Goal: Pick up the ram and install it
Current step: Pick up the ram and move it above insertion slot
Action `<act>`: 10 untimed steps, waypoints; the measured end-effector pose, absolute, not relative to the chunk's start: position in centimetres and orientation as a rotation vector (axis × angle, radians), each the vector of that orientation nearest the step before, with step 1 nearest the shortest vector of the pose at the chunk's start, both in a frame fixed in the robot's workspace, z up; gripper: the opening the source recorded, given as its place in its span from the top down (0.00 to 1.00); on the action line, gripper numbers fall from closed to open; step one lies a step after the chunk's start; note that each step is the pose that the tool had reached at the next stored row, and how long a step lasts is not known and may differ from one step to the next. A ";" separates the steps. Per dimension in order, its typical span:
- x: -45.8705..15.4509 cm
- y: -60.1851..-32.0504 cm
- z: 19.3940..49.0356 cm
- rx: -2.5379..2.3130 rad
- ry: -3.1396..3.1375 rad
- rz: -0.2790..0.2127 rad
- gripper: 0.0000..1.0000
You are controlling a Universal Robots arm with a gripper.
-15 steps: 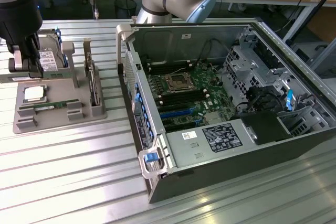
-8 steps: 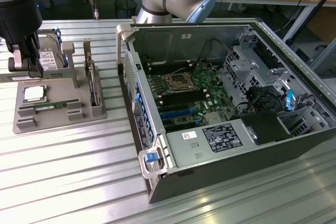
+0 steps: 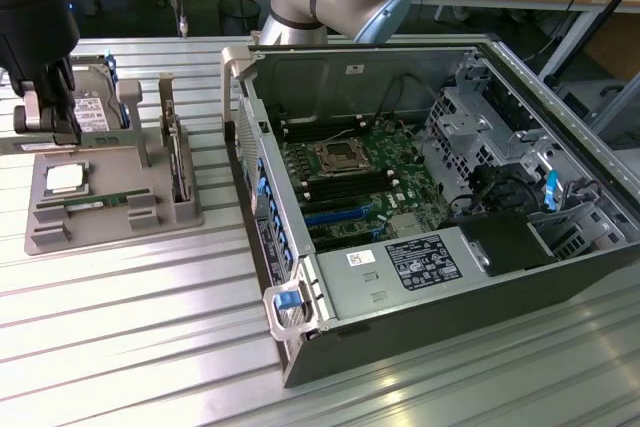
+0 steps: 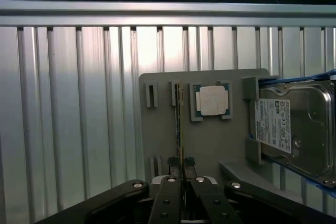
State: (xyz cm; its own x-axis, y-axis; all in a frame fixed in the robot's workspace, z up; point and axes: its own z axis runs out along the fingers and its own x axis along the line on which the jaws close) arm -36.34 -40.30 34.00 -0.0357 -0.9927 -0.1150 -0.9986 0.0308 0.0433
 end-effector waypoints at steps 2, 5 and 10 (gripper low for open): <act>-36.3 -40.3 34.2 -2.144 2.217 0.173 0.87; -36.3 -40.3 34.5 -2.143 2.216 0.174 0.87; -36.3 -40.3 35.0 -2.143 2.216 0.174 0.87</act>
State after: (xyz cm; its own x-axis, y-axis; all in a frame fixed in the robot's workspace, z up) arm -36.34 -40.30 35.02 -0.0357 -0.9924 -0.1174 -0.9986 0.0308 0.0434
